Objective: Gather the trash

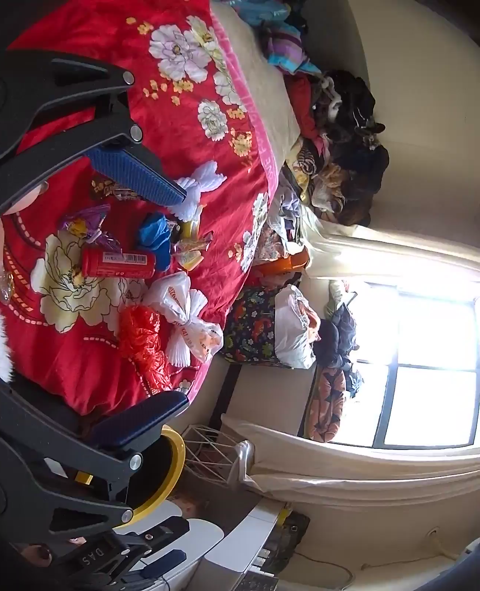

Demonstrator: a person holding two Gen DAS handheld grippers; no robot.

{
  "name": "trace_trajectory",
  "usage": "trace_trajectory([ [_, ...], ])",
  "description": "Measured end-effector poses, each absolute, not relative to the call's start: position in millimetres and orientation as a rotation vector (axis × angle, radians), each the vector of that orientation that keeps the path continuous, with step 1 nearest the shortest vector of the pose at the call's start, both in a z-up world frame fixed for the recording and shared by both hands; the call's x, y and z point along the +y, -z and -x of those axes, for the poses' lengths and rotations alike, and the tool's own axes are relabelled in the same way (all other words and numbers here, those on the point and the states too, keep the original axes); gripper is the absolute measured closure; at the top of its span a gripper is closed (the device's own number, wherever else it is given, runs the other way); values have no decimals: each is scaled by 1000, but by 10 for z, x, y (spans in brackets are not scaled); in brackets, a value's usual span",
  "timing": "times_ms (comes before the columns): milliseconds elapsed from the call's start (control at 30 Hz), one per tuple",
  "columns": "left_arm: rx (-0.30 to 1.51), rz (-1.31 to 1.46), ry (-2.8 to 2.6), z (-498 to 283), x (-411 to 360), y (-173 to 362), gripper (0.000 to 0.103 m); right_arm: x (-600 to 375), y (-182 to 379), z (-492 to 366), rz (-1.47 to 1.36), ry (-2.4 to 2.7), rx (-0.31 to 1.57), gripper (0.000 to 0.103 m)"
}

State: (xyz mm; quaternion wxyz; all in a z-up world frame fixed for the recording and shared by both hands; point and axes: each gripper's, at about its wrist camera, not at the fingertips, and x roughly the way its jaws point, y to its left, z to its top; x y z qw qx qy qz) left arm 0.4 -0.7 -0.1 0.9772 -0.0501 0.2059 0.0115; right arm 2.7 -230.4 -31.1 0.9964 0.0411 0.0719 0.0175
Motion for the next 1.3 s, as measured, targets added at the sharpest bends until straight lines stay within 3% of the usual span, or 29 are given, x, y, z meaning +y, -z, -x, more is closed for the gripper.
trace_trajectory([
  [1300,401,111,1,30,-119,-46,11,-2326,364,-68,-82,-32,154,6],
])
